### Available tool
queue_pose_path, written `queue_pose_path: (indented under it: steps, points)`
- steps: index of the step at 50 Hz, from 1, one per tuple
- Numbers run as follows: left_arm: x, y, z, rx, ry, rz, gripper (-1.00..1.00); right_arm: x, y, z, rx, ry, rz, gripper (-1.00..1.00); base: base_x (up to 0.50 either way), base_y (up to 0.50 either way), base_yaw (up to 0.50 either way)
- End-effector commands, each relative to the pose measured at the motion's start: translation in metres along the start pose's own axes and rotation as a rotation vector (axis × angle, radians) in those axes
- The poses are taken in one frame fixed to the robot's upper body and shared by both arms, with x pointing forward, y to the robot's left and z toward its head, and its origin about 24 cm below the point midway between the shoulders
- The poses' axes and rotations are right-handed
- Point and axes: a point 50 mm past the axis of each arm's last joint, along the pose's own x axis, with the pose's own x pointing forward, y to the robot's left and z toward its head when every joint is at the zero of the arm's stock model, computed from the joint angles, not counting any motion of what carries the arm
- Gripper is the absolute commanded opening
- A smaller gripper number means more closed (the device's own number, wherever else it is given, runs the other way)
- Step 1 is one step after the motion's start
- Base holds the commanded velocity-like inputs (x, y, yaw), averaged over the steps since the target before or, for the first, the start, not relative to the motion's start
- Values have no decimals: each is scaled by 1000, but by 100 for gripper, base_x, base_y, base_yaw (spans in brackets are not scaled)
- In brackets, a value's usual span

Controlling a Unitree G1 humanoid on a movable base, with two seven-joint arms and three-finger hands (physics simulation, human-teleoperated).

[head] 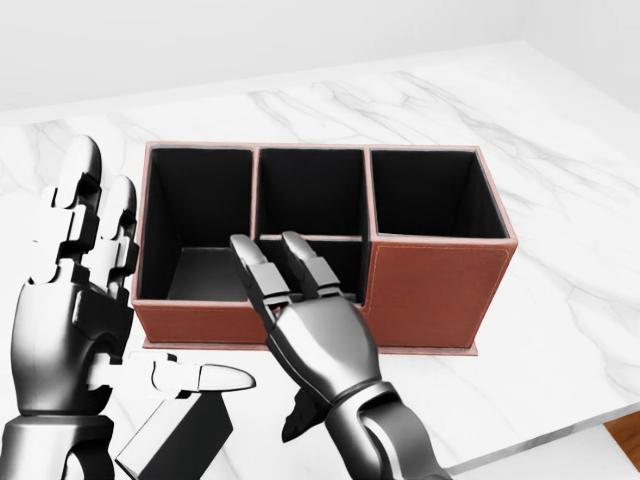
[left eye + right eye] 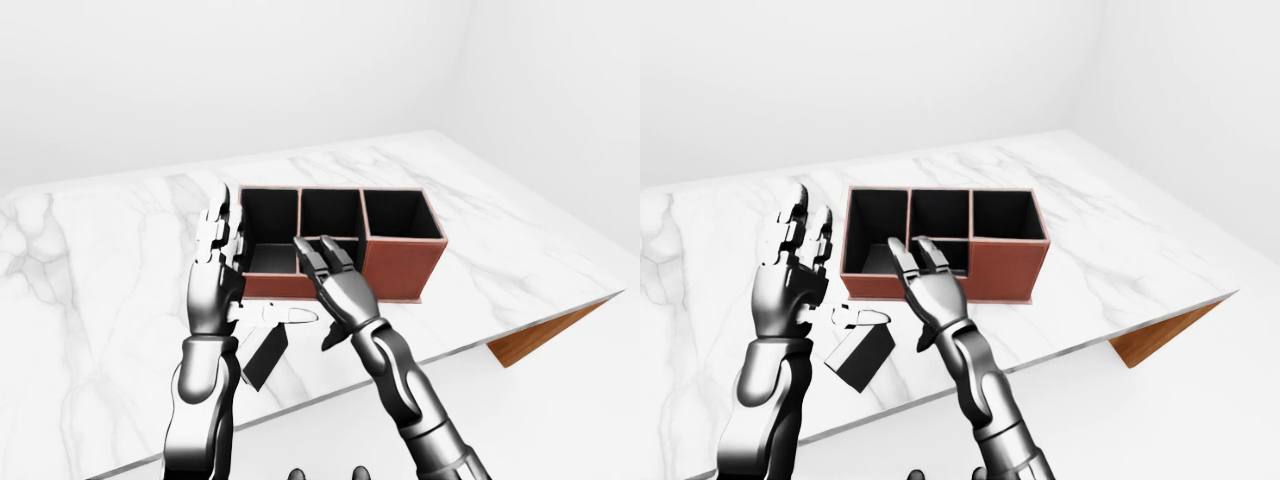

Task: Pick up the book and place it in the right compartment of the caddy.

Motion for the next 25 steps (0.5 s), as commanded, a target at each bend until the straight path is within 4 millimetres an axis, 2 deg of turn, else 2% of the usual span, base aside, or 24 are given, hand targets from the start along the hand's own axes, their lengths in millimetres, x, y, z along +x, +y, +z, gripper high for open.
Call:
queue_pose_path:
  steps: [1,14,25]
  points:
    - [1,0,1,-3,-4,-2,100,3,6,2,-126,2,-1,100,0,0,0]
    - [1,0,3,-4,-14,-3,100,7,20,10,-127,-19,36,100,0,0,0]
    - [0,0,-3,-3,14,-5,100,11,30,14,-130,-29,47,100,0,0,0]
